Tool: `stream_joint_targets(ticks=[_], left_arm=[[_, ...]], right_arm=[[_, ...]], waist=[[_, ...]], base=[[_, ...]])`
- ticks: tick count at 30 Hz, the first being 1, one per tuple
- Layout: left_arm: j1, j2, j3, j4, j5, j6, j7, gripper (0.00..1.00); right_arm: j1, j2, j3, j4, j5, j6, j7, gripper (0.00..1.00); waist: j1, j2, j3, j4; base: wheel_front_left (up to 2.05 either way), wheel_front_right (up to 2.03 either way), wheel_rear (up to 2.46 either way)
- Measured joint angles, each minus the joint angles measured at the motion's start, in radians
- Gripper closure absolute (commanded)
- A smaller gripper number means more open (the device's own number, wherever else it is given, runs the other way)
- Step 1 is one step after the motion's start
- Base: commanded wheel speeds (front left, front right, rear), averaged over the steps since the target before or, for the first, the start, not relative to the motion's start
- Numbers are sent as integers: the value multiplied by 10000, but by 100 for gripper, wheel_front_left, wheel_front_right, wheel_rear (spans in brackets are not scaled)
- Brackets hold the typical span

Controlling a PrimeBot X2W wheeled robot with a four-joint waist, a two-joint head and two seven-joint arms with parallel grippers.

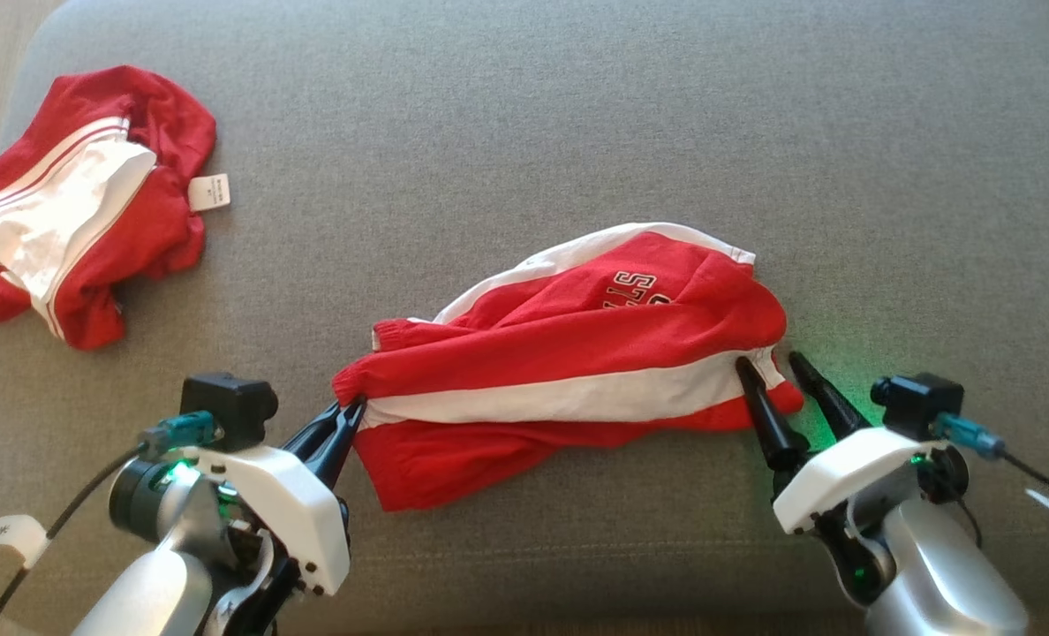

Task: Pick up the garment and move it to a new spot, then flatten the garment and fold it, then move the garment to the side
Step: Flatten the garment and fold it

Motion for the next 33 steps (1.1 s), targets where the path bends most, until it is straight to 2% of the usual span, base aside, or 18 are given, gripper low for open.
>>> stream_joint_targets(ticks=[1,3,5,6,10,13,19,22,26,29,30,31,32,33], left_arm=[[0,0,-8,4,0,0,0,100],[-1,0,-15,6,2,0,0,100],[-2,-2,-25,6,2,0,-2,100],[-3,-2,-31,6,4,2,-31,100],[-10,-10,-48,6,13,13,-71,100],[-18,-15,-65,4,13,50,-75,100],[-67,-48,-61,-15,33,40,-458,100],[-226,-121,-23,-54,146,-67,-940,100],[-891,-399,171,-140,506,-274,-2188,100],[-1445,-614,301,86,520,-447,-2897,100],[-1503,-616,309,293,546,-456,-2989,100],[-1502,-610,332,556,558,-454,-3016,100],[-1466,-606,370,840,560,-445,-3116,100],[-1429,-594,418,1097,564,-443,-3195,100]], right_arm=[[-101,-58,100,88,4,0,25,4],[-221,-117,194,184,6,0,27,25],[-431,-213,345,362,10,0,42,56],[-515,-247,422,431,10,0,42,65],[-654,-311,646,525,-59,-2,8,89],[-653,-393,719,522,-337,0,-128,100],[-413,-403,391,-35,-1024,0,-247,100],[-143,-401,-500,-1208,-1569,0,-255,100],[9,-278,-1831,-3212,-2456,0,-276,100],[235,-13,-1950,-3835,-2734,0,-330,100],[360,63,-1864,-3829,-2775,0,-330,94],[500,136,-1728,-3779,-2777,0,-330,76],[629,203,-1544,-3678,-2775,0,-328,54],[742,259,-1352,-3567,-2757,0,-328,18]], waist=[[0,0,20,14],[0,0,39,29],[0,0,80,65],[0,0,99,80],[0,0,143,94],[0,0,130,64],[0,0,58,-92],[0,0,21,-189],[0,0,55,-264],[0,0,163,-302],[0,0,202,-320],[0,0,240,-337],[0,0,282,-349],[0,0,323,-358]], base=[[0,0,0],[0,0,0],[0,0,0],[0,0,0],[0,0,0],[0,0,0],[0,0,0],[0,0,0],[0,0,0],[0,0,0],[0,0,0],[0,0,0],[0,0,0],[0,0,0]])
